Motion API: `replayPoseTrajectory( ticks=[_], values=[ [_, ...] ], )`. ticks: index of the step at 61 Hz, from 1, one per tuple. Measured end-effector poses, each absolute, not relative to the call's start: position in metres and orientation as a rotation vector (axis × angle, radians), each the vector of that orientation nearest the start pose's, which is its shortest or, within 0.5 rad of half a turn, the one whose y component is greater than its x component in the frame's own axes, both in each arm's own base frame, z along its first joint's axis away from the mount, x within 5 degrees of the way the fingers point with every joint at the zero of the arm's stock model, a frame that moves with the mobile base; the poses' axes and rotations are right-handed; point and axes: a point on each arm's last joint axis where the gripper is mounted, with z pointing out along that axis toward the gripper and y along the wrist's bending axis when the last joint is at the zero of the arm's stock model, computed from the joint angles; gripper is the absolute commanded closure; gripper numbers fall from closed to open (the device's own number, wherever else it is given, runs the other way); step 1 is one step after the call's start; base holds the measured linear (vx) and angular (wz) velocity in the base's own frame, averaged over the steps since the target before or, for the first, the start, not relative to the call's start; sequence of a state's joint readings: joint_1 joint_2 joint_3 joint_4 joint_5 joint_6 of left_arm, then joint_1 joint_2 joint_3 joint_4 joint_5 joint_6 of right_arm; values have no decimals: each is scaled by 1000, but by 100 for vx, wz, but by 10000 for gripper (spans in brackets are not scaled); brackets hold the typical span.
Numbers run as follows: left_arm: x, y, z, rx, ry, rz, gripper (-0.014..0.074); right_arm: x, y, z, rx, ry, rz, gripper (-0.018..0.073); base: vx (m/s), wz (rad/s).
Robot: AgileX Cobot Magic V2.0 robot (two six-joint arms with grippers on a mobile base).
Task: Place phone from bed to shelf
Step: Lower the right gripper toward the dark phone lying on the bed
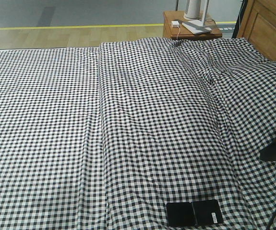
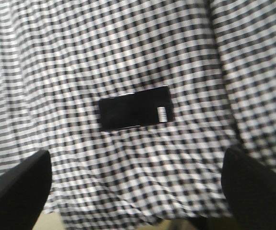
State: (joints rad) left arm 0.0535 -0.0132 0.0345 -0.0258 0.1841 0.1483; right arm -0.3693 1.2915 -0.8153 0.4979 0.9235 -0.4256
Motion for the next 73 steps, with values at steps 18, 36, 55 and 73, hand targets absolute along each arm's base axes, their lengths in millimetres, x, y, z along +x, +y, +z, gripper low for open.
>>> replayPoseTrajectory(
  ticks=[18,36,55,73],
  values=[
    [56,3,186,62,1689,128,595,278,-79,158,237,2747,609,-88,0,0],
    [56,3,186,62,1689,128,595,332,-98,72,161,2868,843,-71,0,0],
    [56,3,186,62,1689,128,595,347,-99,3,82,2931,1106,-43,0,0],
    [56,3,186,62,1689,128,595,334,-89,-45,54,2922,1244,-36,0,0]
  ],
)
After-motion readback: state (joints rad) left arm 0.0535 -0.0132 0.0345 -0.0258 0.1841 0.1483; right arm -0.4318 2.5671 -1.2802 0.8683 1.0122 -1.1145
